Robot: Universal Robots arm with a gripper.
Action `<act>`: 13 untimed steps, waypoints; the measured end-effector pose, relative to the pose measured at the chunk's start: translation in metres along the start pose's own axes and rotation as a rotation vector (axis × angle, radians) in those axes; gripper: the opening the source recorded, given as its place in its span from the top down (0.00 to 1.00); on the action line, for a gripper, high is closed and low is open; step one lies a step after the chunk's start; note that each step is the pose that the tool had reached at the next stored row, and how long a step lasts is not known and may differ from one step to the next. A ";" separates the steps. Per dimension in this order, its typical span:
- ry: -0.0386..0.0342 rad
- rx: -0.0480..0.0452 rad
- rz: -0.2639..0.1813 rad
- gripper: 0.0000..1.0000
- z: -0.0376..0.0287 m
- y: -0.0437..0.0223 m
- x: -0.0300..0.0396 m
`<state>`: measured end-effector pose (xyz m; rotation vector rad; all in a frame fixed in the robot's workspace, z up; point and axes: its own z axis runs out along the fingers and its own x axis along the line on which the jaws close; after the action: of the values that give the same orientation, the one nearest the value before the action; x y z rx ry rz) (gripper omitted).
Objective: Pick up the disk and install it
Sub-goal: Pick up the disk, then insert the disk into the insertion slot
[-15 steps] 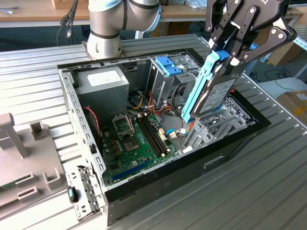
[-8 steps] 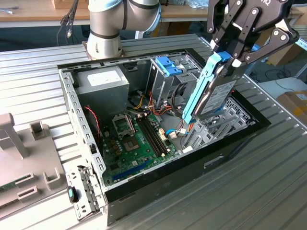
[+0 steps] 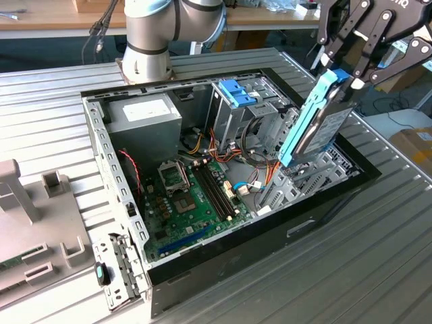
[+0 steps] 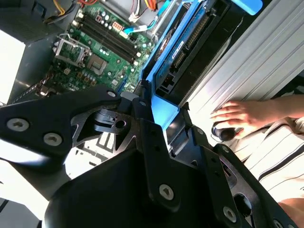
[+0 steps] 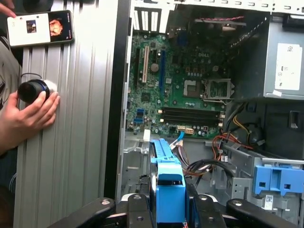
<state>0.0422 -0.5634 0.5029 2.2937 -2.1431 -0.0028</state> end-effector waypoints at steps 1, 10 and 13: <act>0.0000 0.0000 0.000 0.64 0.0000 -0.0041 0.0003; 0.0000 0.0000 0.000 0.64 0.0100 -0.0255 0.0028; -0.0001 0.0000 0.001 0.64 0.0133 -0.0267 0.0030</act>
<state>0.0690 -0.5646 0.4895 2.2925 -2.1445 -0.0029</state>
